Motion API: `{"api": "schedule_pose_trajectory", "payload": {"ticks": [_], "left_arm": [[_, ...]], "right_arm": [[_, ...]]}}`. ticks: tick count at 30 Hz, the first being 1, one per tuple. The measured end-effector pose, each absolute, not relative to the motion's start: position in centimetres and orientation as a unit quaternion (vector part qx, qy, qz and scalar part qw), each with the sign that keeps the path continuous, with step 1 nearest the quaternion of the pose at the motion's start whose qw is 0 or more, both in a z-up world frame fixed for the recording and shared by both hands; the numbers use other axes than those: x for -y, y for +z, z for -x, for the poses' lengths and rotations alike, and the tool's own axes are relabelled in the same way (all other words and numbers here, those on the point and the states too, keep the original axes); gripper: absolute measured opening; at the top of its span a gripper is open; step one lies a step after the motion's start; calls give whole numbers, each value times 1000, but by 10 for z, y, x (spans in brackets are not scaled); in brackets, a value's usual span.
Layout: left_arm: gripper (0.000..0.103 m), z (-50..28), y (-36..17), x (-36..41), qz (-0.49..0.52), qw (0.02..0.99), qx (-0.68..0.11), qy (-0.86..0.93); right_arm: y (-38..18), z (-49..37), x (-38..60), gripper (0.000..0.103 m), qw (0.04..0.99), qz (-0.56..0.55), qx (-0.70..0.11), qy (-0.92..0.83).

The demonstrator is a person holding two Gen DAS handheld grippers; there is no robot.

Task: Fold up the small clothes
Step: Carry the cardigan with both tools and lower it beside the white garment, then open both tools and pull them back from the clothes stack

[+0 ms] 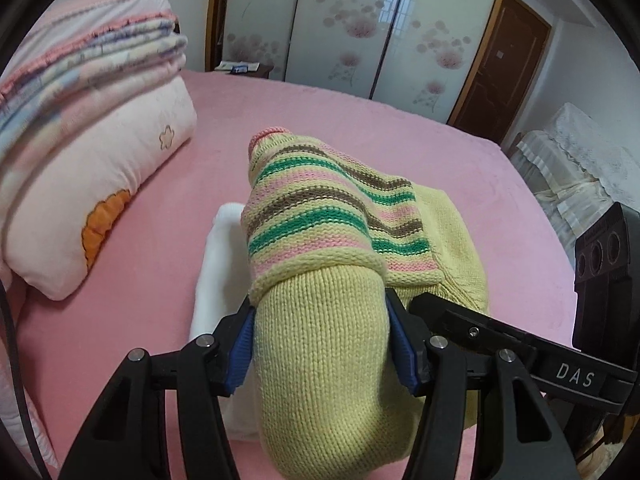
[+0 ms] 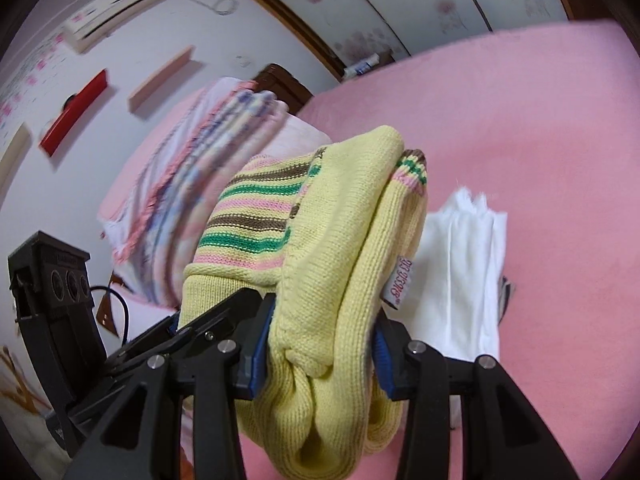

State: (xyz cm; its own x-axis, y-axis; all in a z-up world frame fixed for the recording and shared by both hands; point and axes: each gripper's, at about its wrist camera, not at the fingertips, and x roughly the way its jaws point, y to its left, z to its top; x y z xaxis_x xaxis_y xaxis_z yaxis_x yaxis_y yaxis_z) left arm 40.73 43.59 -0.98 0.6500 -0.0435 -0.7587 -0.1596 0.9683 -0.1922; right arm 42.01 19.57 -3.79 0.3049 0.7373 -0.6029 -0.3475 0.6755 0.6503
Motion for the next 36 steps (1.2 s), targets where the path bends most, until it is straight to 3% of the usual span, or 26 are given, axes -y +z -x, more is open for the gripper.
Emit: {"api": "schedule_pose_trajectory", "payload": {"ticks": [6, 9, 11, 13, 15, 18, 22, 28, 36], "left_arm": [[61, -427, -53, -446, 126, 901, -414, 32], [74, -429, -62, -450, 123, 905, -405, 40], [91, -431, -68, -457, 126, 905, -404, 53], [99, -430, -74, -466, 139, 903, -402, 59], [101, -424, -75, -468, 143, 906, -395, 57], [101, -412, -69, -463, 125, 913, -381, 72], [101, -396, -56, -456, 83, 922, -366, 93], [103, -375, -51, -442, 47, 927, -357, 107], [102, -355, -29, -432, 46, 923, -357, 138]], "right_arm": [[-84, -438, -202, 43, 780, -218, -485, 331], [-90, -441, -203, 43, 782, -224, -479, 330], [-92, -440, -204, 44, 782, -221, -480, 331], [-93, -439, -204, 46, 781, -219, -479, 335], [-92, -435, -203, 50, 785, -208, -477, 336], [-82, -425, -203, 63, 809, -165, -461, 325], [-60, -401, -203, 70, 855, -64, -407, 315], [-51, -377, -196, 72, 873, 20, -379, 308], [-32, -364, -183, 72, 877, 22, -379, 294]]}}
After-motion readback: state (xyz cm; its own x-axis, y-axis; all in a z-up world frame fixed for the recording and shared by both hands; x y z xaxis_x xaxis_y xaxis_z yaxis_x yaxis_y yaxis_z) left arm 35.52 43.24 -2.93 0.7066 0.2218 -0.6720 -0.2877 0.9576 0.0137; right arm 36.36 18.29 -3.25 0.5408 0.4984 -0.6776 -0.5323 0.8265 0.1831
